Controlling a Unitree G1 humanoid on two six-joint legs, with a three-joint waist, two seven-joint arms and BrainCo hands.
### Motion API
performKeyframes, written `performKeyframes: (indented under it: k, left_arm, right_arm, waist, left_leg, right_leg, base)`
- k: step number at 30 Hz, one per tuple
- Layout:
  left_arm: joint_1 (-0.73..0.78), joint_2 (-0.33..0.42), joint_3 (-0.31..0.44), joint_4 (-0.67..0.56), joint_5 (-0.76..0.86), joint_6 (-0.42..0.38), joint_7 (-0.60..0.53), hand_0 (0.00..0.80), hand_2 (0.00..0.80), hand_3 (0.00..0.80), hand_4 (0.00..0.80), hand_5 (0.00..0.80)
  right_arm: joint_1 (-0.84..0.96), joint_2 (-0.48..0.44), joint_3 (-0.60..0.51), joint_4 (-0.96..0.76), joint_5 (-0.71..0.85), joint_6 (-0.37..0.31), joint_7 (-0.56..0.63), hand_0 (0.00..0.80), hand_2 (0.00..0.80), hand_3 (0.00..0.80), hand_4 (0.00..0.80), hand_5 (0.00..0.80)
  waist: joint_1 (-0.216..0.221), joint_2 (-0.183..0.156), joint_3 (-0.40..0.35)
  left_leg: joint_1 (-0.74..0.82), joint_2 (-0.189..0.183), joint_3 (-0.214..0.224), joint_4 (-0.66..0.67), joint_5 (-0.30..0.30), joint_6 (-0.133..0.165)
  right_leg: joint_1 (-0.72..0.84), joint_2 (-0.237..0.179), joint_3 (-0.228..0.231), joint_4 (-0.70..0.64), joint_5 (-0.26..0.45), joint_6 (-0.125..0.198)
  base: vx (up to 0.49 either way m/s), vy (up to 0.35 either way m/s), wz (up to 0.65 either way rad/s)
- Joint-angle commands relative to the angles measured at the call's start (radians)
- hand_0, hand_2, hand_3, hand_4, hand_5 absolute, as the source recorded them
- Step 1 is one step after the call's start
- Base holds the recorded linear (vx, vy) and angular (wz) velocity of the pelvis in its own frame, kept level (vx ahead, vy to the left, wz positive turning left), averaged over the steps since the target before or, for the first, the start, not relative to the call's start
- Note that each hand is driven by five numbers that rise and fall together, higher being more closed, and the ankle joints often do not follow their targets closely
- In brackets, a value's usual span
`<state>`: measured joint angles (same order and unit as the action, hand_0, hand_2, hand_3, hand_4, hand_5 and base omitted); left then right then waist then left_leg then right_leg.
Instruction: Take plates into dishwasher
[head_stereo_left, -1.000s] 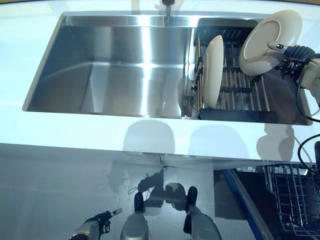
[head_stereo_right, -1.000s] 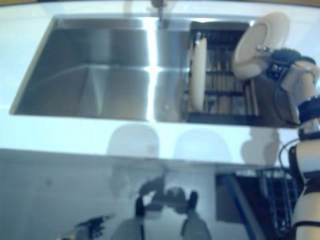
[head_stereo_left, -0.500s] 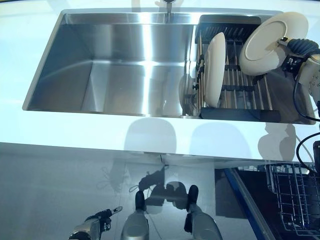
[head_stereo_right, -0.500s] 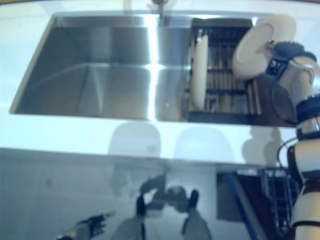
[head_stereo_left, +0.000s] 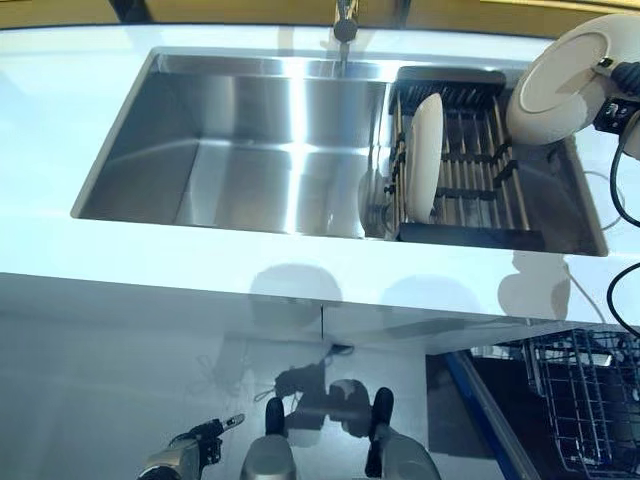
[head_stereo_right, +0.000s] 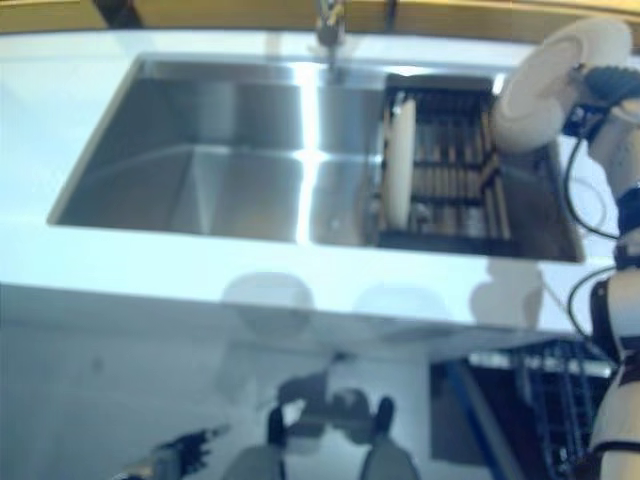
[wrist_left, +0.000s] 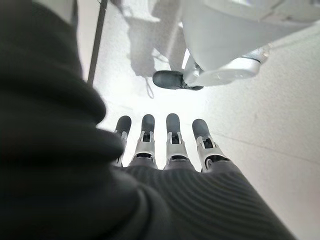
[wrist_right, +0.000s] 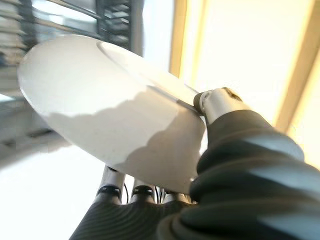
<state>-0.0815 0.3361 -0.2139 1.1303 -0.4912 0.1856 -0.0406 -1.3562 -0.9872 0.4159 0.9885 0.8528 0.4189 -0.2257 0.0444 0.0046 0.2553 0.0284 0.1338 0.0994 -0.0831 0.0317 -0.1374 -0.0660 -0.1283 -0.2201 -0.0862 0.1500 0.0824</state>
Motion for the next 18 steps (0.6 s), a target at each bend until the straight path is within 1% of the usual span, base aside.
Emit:
performKeyframes:
  k: [1, 5, 7, 11, 12, 14, 18]
  left_arm:
    - [0.019, 0.054, -0.068, 0.081, 0.051, -0.033, -0.011, 0.000, 0.000, 0.000, 0.000, 0.000]
    - [0.035, 0.059, -0.058, 0.092, 0.073, -0.042, -0.015, 0.000, 0.000, 0.000, 0.000, 0.000]
    - [0.041, 0.060, -0.053, 0.094, 0.090, -0.037, -0.018, 0.000, 0.000, 0.000, 0.000, 0.000]
    - [0.047, 0.063, -0.040, 0.087, 0.121, -0.033, -0.031, 0.000, 0.000, 0.000, 0.000, 0.000]
    - [0.047, 0.063, -0.039, 0.087, 0.121, -0.032, -0.030, 0.000, 0.000, 0.000, 0.000, 0.000]
    - [0.055, 0.066, -0.037, 0.081, 0.147, -0.030, -0.038, 0.000, 0.000, 0.000, 0.000, 0.000]
    - [0.065, 0.068, -0.028, 0.076, 0.186, -0.039, -0.056, 0.000, 0.000, 0.000, 0.000, 0.000]
  right_arm:
    - [-0.136, -0.082, 0.095, 0.011, -0.052, -0.087, 0.018, 0.800, 0.800, 0.800, 0.800, 0.800]
    - [-0.152, -0.115, 0.129, -0.009, -0.116, -0.077, 0.066, 0.800, 0.800, 0.800, 0.800, 0.800]
    - [-0.164, -0.140, 0.163, -0.030, -0.161, -0.058, 0.105, 0.800, 0.800, 0.800, 0.800, 0.800]
    - [-0.157, -0.186, 0.195, -0.078, -0.266, -0.051, 0.160, 0.800, 0.800, 0.800, 0.800, 0.800]
    - [-0.156, -0.189, 0.197, -0.082, -0.267, -0.051, 0.163, 0.800, 0.800, 0.800, 0.800, 0.800]
    - [-0.151, -0.222, 0.230, -0.127, -0.308, -0.053, 0.201, 0.800, 0.800, 0.800, 0.800, 0.800]
    - [-0.110, -0.279, 0.237, -0.206, -0.363, -0.039, 0.276, 0.800, 0.800, 0.800, 0.800, 0.800]
  waist:
    - [0.018, -0.061, -0.121]
    - [0.006, -0.074, -0.165]
    - [-0.008, -0.084, -0.194]
    - [-0.032, -0.096, -0.219]
    - [-0.033, -0.097, -0.220]
    - [-0.053, -0.106, -0.229]
    - [-0.091, -0.111, -0.231]
  left_leg:
    - [-0.006, -0.002, 0.003, -0.004, 0.026, 0.008]
    - [0.019, 0.001, 0.022, -0.004, 0.018, 0.009]
    - [0.041, 0.003, 0.036, -0.004, 0.010, 0.012]
    - [0.071, 0.007, 0.064, -0.004, -0.003, 0.016]
    - [0.073, 0.007, 0.067, -0.004, -0.003, 0.017]
    - [0.094, 0.014, 0.091, -0.004, -0.008, 0.020]
    - [0.117, 0.025, 0.122, -0.004, -0.013, 0.020]
  right_leg:
    - [0.087, -0.041, 0.006, -0.001, -0.058, 0.064]
    - [0.101, -0.040, 0.017, -0.001, -0.059, 0.068]
    - [0.111, -0.036, 0.031, -0.001, -0.059, 0.068]
    - [0.117, -0.027, 0.061, -0.001, -0.058, 0.070]
    - [0.117, -0.026, 0.064, -0.001, -0.057, 0.070]
    - [0.115, -0.019, 0.093, -0.001, -0.051, 0.071]
    - [0.107, -0.006, 0.132, -0.001, -0.043, 0.074]
  base:
    - [0.021, 0.019, -0.03]
    - [0.042, 0.037, -0.07]
    - [0.067, 0.064, -0.07]
    - [0.027, 0.041, -0.17]
    - [0.018, 0.013, -0.23]
    - [0.006, 0.000, -0.23]
    - [-0.025, -0.006, -0.33]
